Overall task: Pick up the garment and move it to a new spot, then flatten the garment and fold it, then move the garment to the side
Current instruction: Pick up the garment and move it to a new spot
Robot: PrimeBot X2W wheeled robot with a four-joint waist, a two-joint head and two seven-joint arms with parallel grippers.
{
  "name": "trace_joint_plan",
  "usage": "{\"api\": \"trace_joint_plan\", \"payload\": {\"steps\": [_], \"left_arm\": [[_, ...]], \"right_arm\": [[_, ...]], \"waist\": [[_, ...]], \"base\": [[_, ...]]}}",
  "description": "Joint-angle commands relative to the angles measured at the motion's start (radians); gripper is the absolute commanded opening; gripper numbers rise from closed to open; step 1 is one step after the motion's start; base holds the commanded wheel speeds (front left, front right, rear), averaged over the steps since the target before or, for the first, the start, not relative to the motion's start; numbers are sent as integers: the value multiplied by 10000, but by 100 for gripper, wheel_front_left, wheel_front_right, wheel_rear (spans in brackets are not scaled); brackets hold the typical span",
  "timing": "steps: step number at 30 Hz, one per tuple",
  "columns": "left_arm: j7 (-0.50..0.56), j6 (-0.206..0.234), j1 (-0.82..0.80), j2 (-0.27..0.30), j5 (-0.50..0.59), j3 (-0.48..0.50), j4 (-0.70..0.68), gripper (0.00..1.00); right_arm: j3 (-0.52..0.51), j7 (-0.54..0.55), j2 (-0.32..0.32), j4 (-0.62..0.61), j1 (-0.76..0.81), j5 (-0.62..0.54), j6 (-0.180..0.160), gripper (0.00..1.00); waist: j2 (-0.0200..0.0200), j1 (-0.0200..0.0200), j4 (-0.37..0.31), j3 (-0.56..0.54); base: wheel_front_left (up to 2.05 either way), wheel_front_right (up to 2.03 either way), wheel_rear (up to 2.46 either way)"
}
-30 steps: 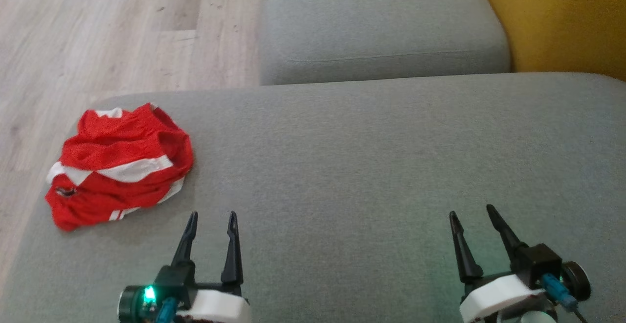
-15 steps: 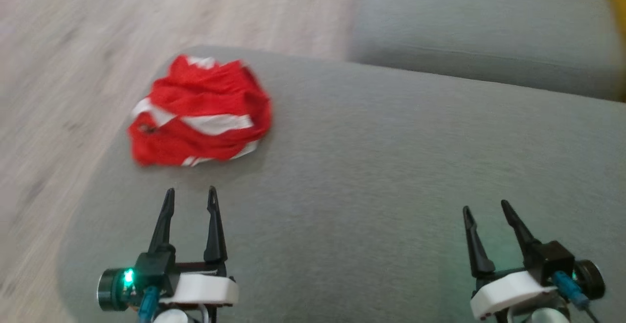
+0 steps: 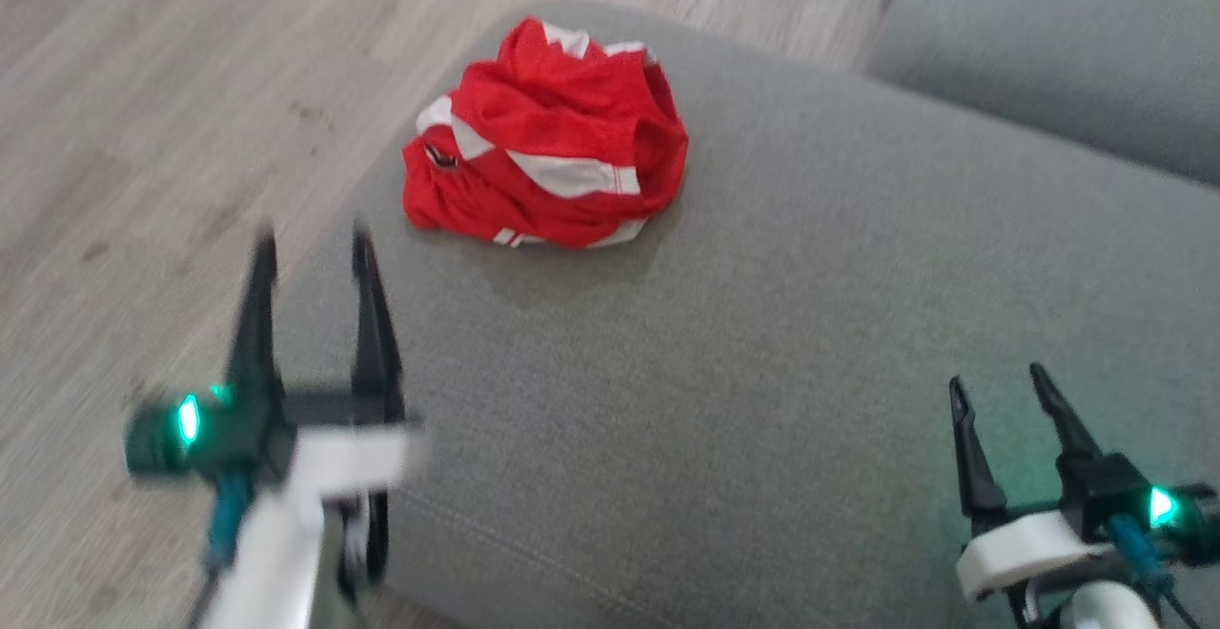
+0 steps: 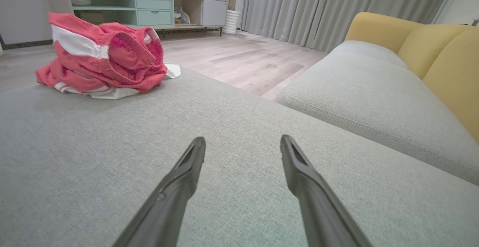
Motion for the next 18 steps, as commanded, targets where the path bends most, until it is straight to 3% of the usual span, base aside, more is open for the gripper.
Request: {"api": "trace_joint_plan", "payload": {"steps": [1,3,6,14,18], "left_arm": [[-76,-210,-1245,41,147,395,-585,100],[-76,-555,-2434,98,285,576,-567,100],[-76,-727,-3703,159,356,736,315,100],[-6,-829,-6379,207,211,819,4957,100],[-19,-883,-7051,118,-181,840,6374,100]], "right_arm": [[68,-111,-109,-409,-544,-272,73,100],[-75,-111,-412,-609,-874,-590,73,100],[-285,-111,-774,-752,-1178,-738,73,100],[-789,-111,-1377,-1243,-1705,-1006,73,100],[-765,-111,-1483,-1394,-1845,-1036,73,100]], "waist": [[0,0,23,693],[0,0,-148,1384],[0,0,-373,1965],[0,0,-1103,3291],[0,0,-1335,3704]], "base": [[0,0,0],[0,0,0],[0,0,0],[0,0,0],[0,0,0]]}}
